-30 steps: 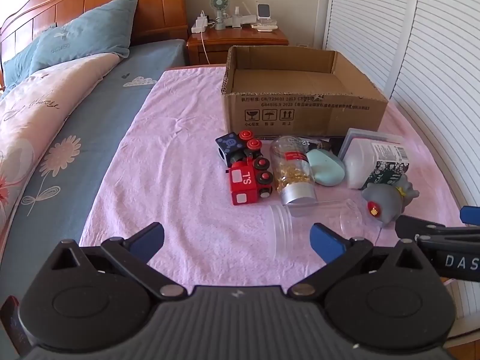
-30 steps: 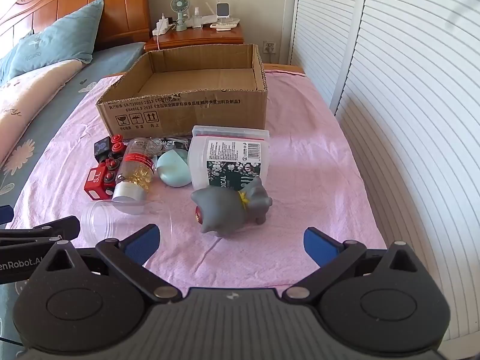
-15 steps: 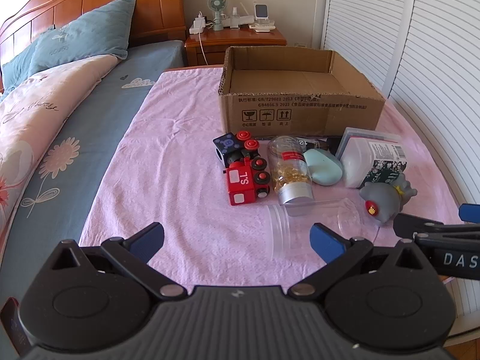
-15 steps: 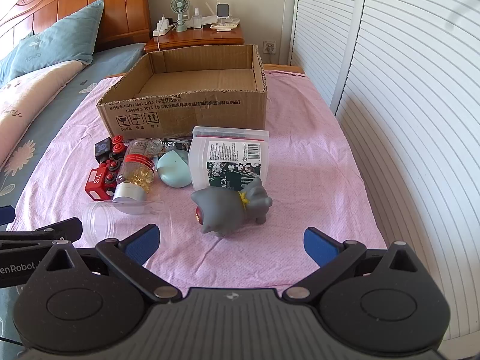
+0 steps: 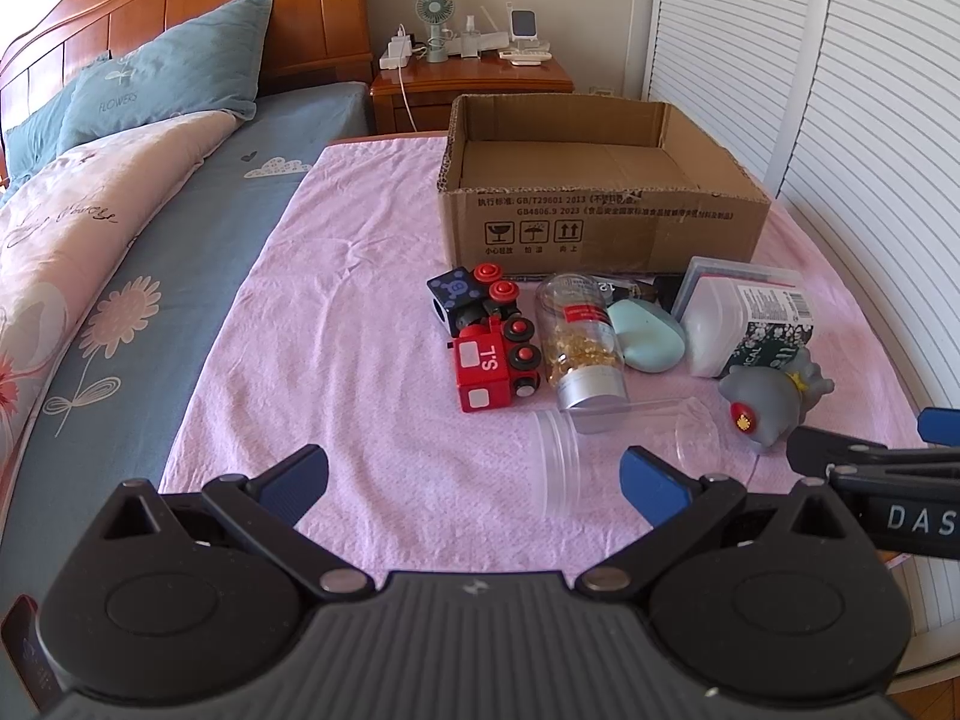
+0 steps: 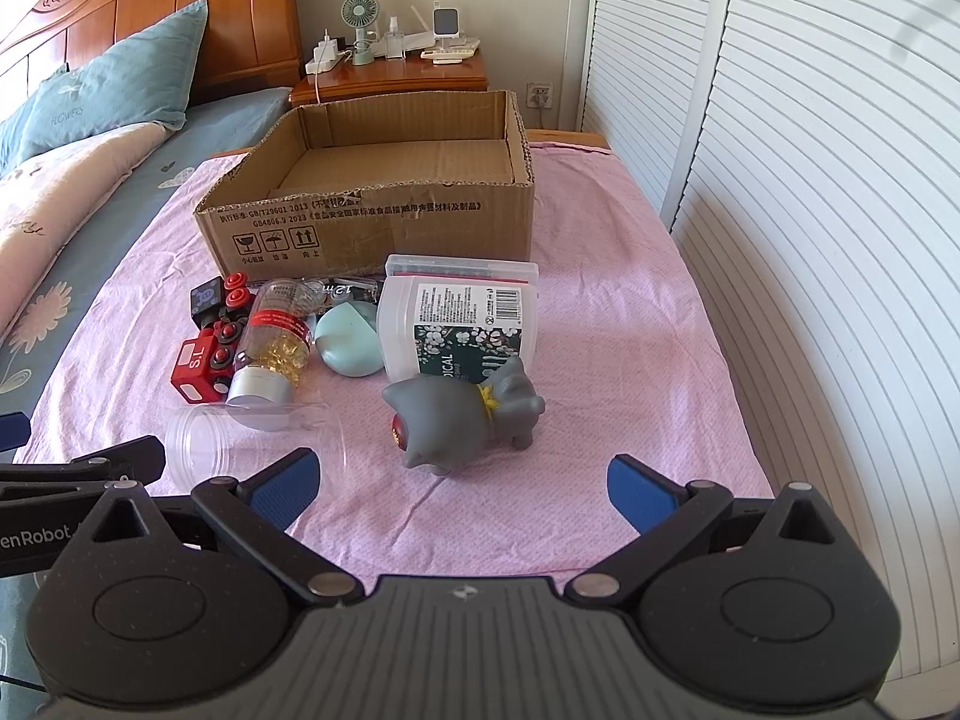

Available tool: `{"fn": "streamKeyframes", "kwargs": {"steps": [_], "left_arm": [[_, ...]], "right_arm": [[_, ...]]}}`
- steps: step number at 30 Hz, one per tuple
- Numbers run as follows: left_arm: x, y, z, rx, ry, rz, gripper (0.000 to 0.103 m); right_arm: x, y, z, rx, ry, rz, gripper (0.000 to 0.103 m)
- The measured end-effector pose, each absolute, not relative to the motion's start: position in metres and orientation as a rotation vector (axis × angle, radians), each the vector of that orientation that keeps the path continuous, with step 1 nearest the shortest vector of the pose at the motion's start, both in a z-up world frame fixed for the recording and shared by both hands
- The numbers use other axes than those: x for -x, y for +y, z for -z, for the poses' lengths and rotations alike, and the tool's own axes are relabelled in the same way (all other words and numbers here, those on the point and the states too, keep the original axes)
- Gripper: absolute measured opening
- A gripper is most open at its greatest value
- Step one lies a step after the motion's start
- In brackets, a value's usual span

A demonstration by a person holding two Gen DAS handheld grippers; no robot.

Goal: Organize rigid objects

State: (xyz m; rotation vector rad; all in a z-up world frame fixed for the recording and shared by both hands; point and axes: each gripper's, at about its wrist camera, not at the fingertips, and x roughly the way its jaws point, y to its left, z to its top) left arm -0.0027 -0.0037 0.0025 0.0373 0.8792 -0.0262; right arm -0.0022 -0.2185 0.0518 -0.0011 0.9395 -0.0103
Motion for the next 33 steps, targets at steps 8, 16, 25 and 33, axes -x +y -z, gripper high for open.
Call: {"fn": "streamKeyframes", "kwargs": {"steps": [8, 16, 25, 33], "left_arm": [[0.0024, -0.0042, -0.003, -0.038, 0.877, 0.027, 0.102], [0.0023, -0.0041, -0.0035, -0.037, 0.878, 0.026, 0.102], [0.0026, -0.0043, -0.0032, -0.038, 0.877, 0.027, 0.102], [0.0021, -0.0048, -0.0063, -0.036, 0.875, 0.028, 0.102]], "right_arm": [[0.0033, -0.2188, -0.0531, -0.001, 0.937, 0.009, 0.103], [0.0033, -0.2186, -0.0533, -0.001, 0.936, 0.008, 0.103], [0.0037, -0.2191, -0.0525, -0.002, 0.936, 0.009, 0.103], [0.0023, -0.2182, -0.0569, 0.0, 0.93, 0.006, 0.103]]}}
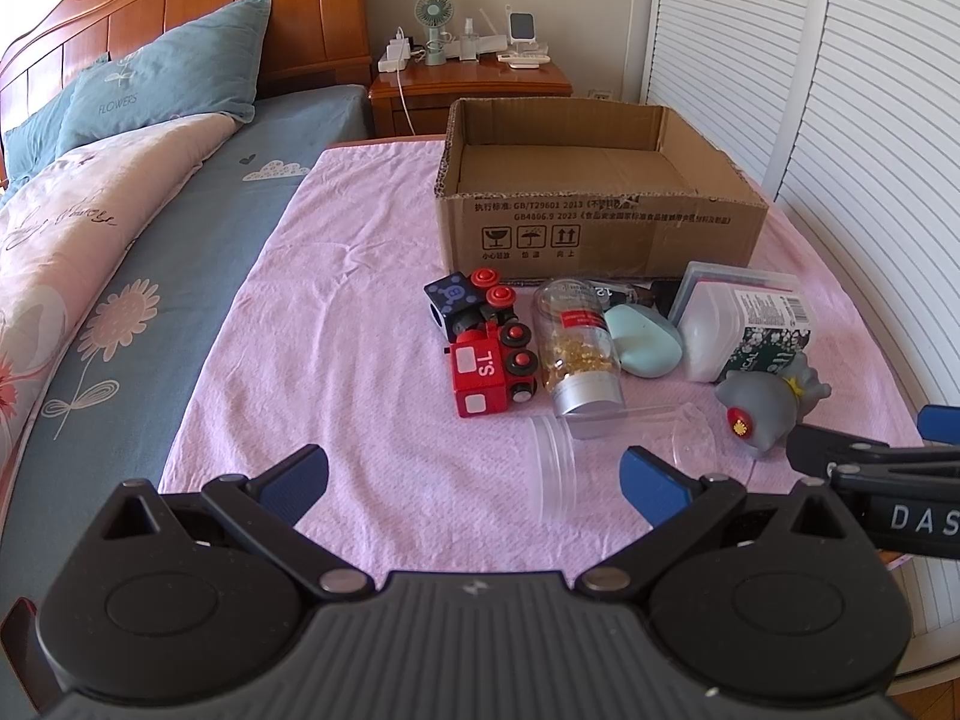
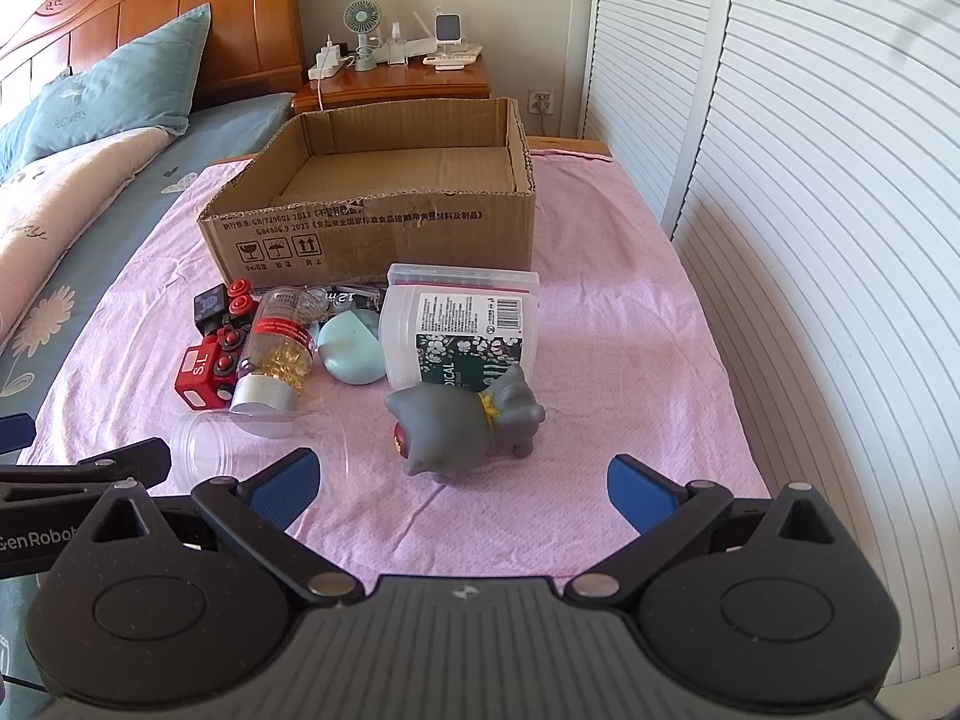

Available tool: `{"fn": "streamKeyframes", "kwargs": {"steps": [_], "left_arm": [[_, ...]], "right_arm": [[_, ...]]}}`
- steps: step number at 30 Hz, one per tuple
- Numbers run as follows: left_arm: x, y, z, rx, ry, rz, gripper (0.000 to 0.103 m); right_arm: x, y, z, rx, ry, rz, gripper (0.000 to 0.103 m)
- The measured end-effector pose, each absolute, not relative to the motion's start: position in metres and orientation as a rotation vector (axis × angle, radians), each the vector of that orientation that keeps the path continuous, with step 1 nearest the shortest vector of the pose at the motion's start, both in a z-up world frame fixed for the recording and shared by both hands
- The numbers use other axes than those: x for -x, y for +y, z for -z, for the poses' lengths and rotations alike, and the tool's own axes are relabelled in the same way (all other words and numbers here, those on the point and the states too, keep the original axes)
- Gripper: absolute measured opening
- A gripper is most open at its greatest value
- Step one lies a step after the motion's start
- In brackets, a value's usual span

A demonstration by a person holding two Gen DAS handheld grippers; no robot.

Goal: Organize rigid objects

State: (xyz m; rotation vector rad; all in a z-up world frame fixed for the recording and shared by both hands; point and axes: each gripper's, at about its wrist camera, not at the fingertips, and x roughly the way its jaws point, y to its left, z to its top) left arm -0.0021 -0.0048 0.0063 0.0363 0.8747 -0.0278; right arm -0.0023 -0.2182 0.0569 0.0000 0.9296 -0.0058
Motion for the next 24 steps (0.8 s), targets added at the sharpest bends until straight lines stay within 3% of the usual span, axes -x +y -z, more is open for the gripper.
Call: {"fn": "streamKeyframes", "kwargs": {"steps": [24], "left_arm": [[-0.02, -0.003, 0.004, -0.058, 0.819, 0.088, 0.102]], "right_arm": [[-0.004, -0.232, -0.043, 0.062, 0.793, -0.138, 0.103]]}}
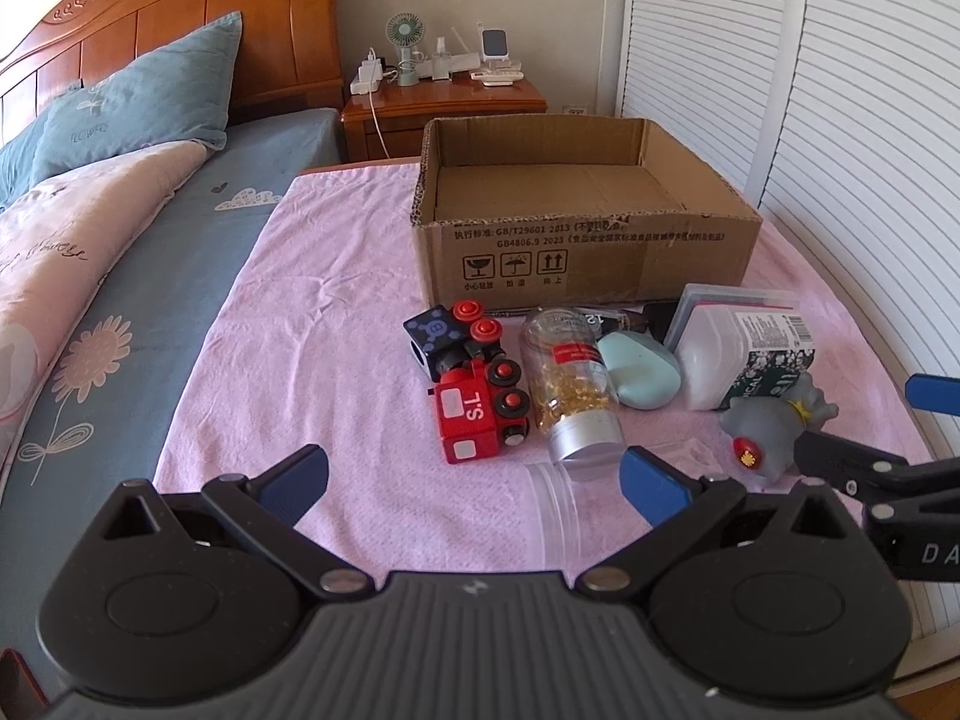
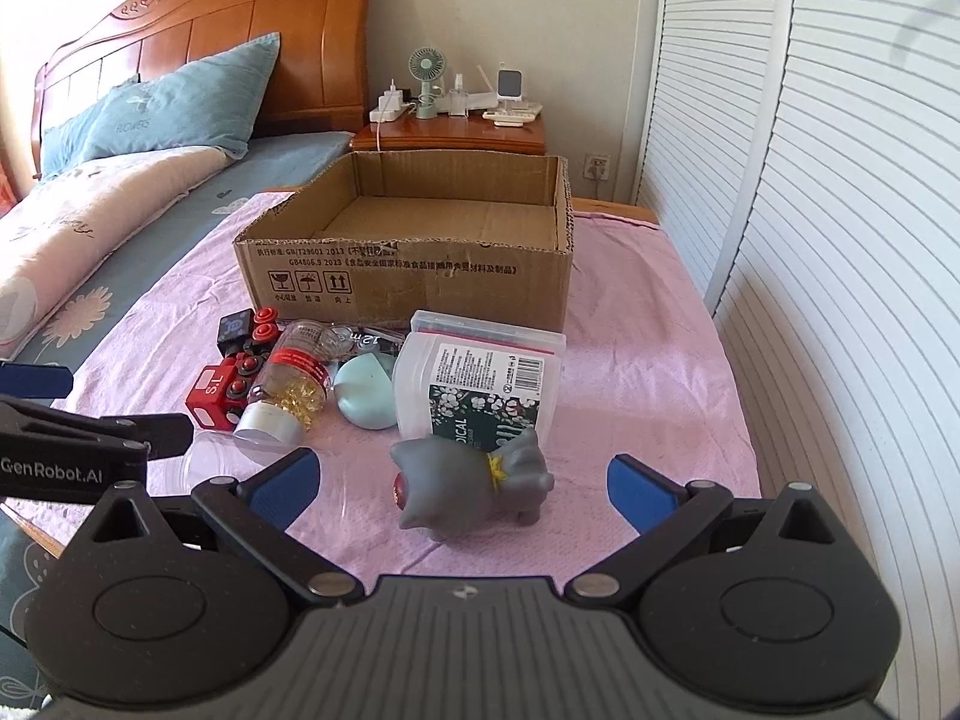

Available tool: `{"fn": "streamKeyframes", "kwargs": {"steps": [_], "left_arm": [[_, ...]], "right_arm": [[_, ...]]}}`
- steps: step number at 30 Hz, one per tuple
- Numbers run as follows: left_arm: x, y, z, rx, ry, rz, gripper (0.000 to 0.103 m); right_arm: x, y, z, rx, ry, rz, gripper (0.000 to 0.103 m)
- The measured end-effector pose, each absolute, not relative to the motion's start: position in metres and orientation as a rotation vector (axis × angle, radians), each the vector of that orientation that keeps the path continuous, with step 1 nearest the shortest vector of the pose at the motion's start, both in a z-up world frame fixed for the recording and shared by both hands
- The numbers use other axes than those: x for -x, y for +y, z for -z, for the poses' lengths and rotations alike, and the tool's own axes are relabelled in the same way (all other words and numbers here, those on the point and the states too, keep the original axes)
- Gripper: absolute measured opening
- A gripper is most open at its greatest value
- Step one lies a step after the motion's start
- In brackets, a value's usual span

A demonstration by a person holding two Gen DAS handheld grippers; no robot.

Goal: Organize rigid objects
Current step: 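Move the left tool to the clear plastic cup while the right tool approaches the grey elephant toy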

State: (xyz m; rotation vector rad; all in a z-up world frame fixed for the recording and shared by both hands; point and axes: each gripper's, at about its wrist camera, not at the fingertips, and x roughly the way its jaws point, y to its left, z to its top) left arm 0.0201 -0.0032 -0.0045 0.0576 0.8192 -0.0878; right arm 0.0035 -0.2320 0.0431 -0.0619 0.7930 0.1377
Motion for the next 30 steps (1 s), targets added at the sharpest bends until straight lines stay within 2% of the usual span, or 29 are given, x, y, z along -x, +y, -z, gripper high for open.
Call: {"fn": "streamKeyframes", "kwargs": {"steps": [11, 19, 25, 30], "left_arm": [[-0.036, -0.002, 0.007, -0.026, 0.815, 0.158, 0.102], [-0.049, -0.035, 0.019, -0.011, 0.888, 0.301, 0.102], [-0.048, -0.066, 0.037, -0.132, 0.911, 0.297, 0.102], [-0.04, -0.06, 0.043, -0.183, 0.914, 0.289, 0.102]], "right_arm": [[-0.012, -0.219, -0.009, 0.142, 0.835, -0.234, 0.103], [-0.004, -0.235, 0.003, 0.131, 0.857, -0.238, 0.103], [-0.005, -0.258, 0.013, 0.069, 0.881, -0.213, 0.103], [-0.008, -0.265, 0.016, 0.058, 0.884, -0.225, 0.103]]}}
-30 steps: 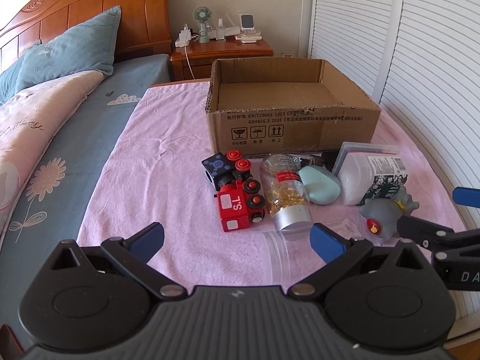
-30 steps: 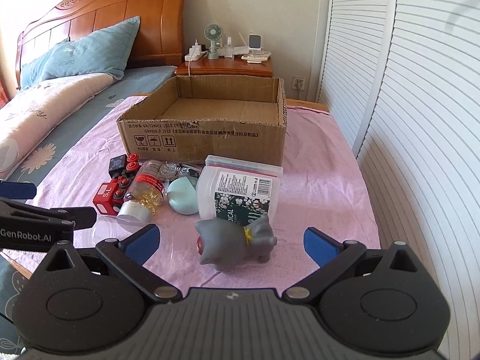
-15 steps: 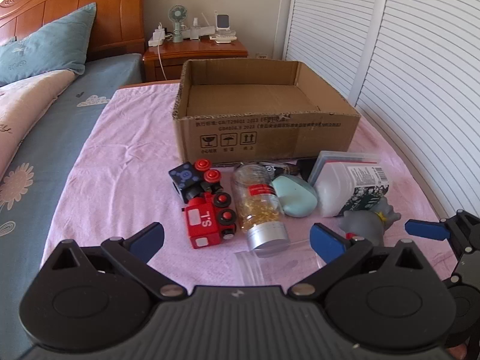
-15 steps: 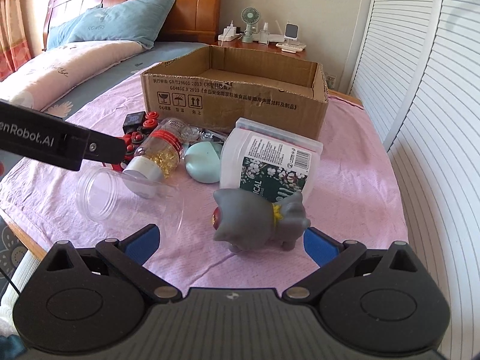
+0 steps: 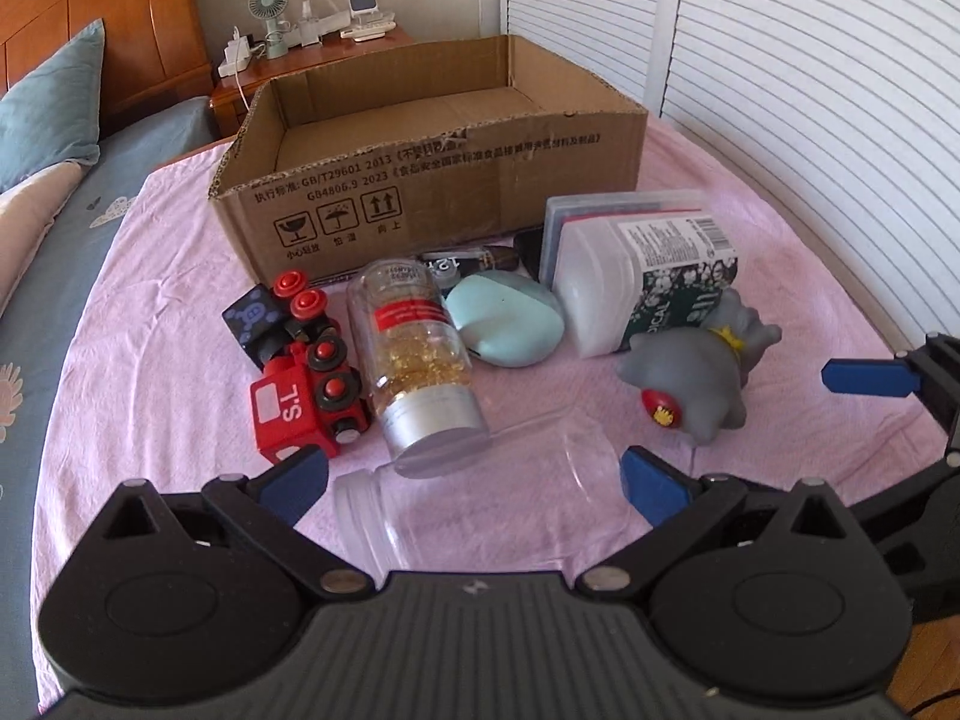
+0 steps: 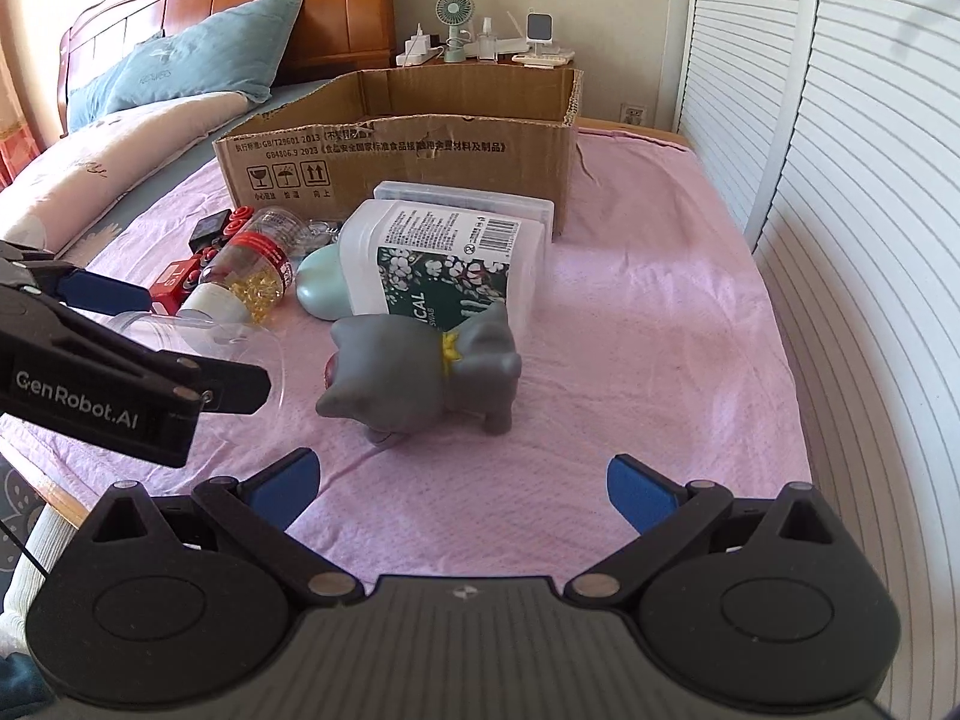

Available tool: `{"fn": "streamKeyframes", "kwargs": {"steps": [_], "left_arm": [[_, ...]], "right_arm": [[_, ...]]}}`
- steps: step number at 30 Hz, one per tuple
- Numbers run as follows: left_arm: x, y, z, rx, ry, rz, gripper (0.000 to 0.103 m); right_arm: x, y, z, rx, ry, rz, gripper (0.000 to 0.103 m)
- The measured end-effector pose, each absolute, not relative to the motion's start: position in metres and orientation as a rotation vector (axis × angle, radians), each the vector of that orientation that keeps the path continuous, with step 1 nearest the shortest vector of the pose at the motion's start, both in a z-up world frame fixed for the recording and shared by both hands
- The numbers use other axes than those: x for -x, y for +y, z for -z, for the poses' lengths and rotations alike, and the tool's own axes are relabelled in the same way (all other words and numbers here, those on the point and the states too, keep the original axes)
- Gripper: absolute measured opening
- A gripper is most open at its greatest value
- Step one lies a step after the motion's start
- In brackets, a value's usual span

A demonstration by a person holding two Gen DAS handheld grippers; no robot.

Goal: Organize rigid objects
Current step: 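Move the left tool to the clear plastic cup while the right tool approaches the grey elephant toy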

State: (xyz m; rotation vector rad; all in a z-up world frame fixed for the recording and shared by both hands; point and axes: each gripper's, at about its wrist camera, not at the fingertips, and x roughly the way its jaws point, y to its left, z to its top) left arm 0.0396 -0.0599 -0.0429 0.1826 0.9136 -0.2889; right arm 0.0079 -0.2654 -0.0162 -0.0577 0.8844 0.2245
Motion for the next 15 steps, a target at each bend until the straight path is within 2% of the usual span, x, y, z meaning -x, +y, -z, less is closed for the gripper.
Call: {"fn": "streamKeyframes", "kwargs": {"steps": [7, 15], "left_arm": [[-0.031, -0.033, 0.054, -0.212, 0.941, 0.249, 0.102], [-0.026, -0.015, 0.071, -0.078, 0.947, 0.206, 0.102]], "right_arm": [[-0.016, -0.269, 0.026, 0.077, 0.909, -0.248, 0.103], [-0.018, -0.266, 0.031, 0.129, 0.887, -0.245, 0.103]]}}
